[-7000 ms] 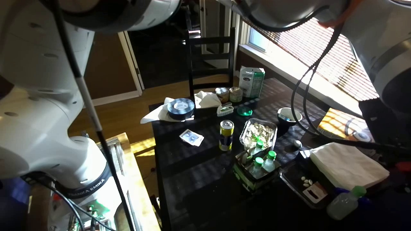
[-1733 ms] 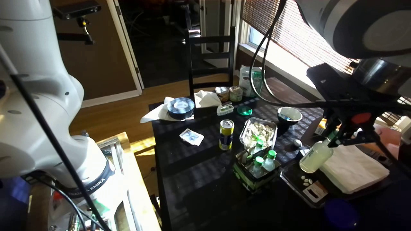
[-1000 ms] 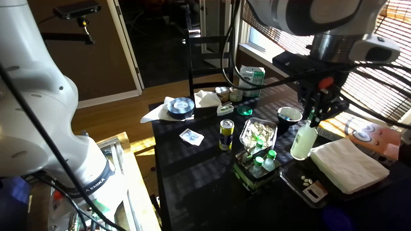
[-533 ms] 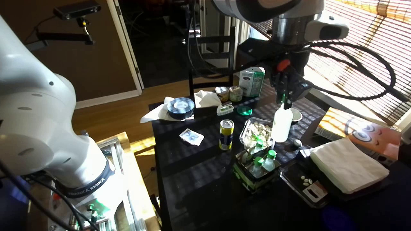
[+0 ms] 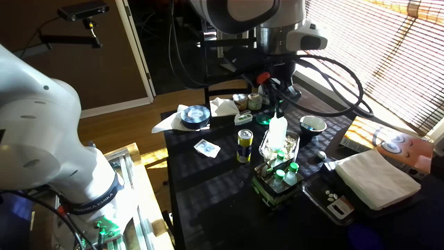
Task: Put the clear green bottle in the empty slot of the case
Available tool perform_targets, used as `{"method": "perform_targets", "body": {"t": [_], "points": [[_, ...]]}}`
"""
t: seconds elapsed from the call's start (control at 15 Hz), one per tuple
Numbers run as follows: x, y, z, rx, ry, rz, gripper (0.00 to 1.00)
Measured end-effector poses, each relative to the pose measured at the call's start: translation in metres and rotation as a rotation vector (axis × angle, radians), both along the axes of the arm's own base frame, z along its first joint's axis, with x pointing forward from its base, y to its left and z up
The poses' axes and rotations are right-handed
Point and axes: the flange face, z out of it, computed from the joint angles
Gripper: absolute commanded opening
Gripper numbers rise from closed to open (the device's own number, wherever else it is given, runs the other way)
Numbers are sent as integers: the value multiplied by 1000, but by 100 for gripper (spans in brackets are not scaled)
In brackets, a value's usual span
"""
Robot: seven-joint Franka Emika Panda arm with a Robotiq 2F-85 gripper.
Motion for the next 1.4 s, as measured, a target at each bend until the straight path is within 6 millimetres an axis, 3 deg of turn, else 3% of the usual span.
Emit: {"method": "perform_targets", "body": {"t": [0.13,0.2,0.47,1.0,1.4], "points": [[-2,1,1,1,-3,1,29],[-2,1,1,1,-3,1,7],[-3,1,-4,3,7,0,7],[-22,4,-36,22,75,-5,7],[-28,-6,-52,14,61,-51,7]]}}
